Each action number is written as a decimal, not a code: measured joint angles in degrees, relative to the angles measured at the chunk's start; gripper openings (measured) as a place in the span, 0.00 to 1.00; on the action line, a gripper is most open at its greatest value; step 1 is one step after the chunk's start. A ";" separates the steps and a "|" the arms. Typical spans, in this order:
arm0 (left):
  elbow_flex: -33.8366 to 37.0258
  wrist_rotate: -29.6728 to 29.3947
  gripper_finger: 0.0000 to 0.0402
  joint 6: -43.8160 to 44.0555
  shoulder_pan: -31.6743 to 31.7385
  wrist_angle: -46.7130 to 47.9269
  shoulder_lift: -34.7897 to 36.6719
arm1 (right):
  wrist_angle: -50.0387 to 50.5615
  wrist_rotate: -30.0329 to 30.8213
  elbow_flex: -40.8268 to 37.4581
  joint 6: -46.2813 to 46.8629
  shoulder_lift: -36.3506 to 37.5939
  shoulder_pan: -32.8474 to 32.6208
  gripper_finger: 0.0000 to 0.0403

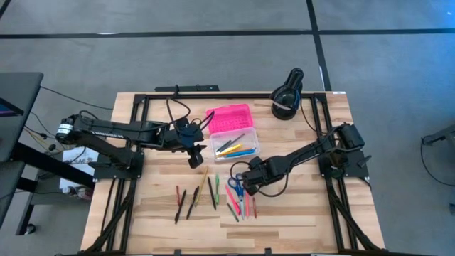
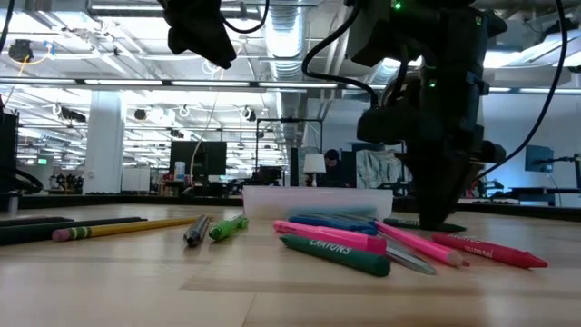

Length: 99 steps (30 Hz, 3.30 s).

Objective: Pick & place school supplies into a supply box
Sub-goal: Put the green crayon into the pink supply box, then put the red crayon into the pink supply box

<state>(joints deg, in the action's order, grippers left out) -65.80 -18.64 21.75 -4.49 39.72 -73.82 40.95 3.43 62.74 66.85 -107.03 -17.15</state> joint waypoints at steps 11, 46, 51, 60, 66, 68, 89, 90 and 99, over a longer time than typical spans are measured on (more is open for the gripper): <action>0.00 -0.05 0.32 -0.04 0.00 0.06 0.00 | 2.98 -2.02 4.50 -5.56 -0.43 -0.24 0.00; 0.01 -0.11 0.32 2.01 -1.23 2.01 0.00 | -2.03 4.25 19.52 -68.11 -0.15 16.91 0.00; 0.02 -1.21 0.32 4.04 -3.26 2.01 -0.02 | -4.38 4.02 19.52 -71.16 -0.15 21.22 0.01; 0.07 -4.33 0.32 7.19 -5.68 3.81 -0.02 | -6.19 0.96 19.52 -74.32 -0.15 25.01 0.05; 0.11 -5.17 0.32 8.63 -5.97 4.65 -0.02 | -9.66 0.32 19.72 -77.90 -2.09 24.68 0.02; 0.11 -5.17 0.32 9.11 -5.97 4.70 -0.02 | -7.30 -0.18 19.50 -78.44 -3.95 24.70 0.01; 0.13 -6.09 0.32 10.91 -7.23 6.34 -0.02 | -8.63 0.76 20.28 -77.71 -6.71 25.51 0.13; 0.13 -6.11 0.32 11.00 -7.21 6.34 -0.02 | -8.69 0.44 20.28 -77.50 -6.71 25.52 0.14; 0.61 -2.63 0.32 16.35 -9.23 11.05 -0.02 | -8.16 1.28 20.24 -67.89 -4.06 25.38 0.22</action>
<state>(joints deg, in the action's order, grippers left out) -65.19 -21.28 38.10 -13.72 50.78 -73.84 32.79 4.71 82.98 -1.04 -111.08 8.23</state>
